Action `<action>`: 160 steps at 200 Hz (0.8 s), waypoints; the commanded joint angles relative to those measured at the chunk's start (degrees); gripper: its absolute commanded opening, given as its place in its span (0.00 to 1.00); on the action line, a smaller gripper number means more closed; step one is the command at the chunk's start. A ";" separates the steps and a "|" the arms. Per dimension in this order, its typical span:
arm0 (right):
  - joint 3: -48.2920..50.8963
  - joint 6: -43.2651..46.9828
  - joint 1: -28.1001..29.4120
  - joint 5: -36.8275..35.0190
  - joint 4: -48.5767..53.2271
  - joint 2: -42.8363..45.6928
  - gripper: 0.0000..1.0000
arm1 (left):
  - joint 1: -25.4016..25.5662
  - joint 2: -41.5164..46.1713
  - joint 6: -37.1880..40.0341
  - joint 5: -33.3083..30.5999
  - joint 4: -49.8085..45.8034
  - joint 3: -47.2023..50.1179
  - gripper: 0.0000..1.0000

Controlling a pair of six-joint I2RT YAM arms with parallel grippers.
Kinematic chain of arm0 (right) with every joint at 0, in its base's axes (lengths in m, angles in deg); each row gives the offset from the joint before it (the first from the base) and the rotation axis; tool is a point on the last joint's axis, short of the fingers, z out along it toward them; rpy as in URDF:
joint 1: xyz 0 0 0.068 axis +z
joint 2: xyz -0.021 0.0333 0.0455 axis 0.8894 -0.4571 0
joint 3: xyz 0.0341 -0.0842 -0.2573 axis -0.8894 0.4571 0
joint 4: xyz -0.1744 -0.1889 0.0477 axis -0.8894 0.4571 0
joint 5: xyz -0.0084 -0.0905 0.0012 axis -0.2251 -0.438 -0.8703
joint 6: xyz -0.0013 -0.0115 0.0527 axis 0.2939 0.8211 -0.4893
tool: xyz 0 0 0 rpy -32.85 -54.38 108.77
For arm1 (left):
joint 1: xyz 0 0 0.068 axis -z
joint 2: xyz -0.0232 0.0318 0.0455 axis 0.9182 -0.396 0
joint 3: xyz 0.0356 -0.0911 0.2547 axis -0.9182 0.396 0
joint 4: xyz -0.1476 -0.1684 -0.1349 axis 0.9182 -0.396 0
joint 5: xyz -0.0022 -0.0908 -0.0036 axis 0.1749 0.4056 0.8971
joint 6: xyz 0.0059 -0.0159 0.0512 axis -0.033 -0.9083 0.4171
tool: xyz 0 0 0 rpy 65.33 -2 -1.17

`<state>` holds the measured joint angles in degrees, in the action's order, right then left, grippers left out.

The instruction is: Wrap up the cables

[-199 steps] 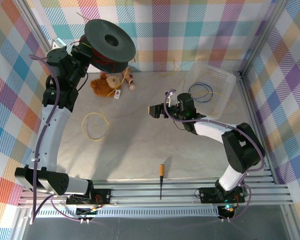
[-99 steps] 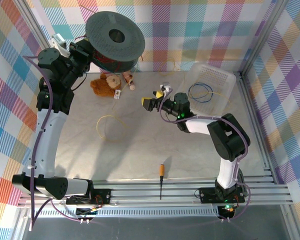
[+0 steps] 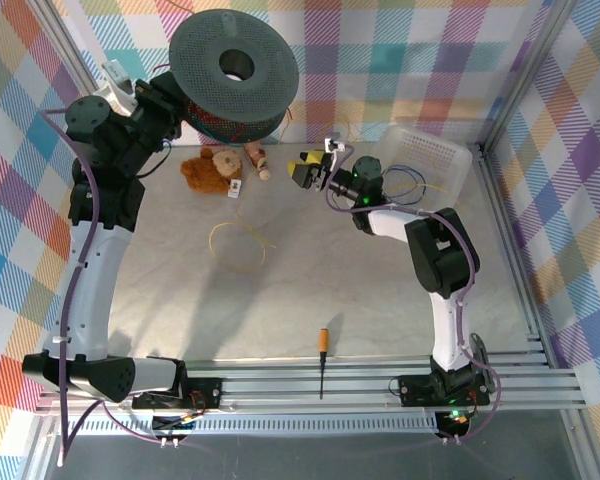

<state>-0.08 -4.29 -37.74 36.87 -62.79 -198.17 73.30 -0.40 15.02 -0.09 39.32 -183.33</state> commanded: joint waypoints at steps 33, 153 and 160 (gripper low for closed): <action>-8.76 -2.06 -0.71 4.08 0.45 -4.19 0.72 | -0.33 4.97 -3.85 2.77 10.56 -1.00 0.00; -20.98 -5.38 0.33 4.55 1.43 -11.39 0.65 | -0.33 7.02 -4.62 3.72 11.97 3.12 0.00; -21.31 -5.31 0.39 4.15 1.85 -11.57 0.64 | -0.34 7.05 -4.71 3.81 12.07 3.36 0.00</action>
<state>-18.84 -8.92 -37.98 41.11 -60.30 -208.49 73.30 4.46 13.42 2.81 42.20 -179.57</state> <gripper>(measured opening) 0.660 0.084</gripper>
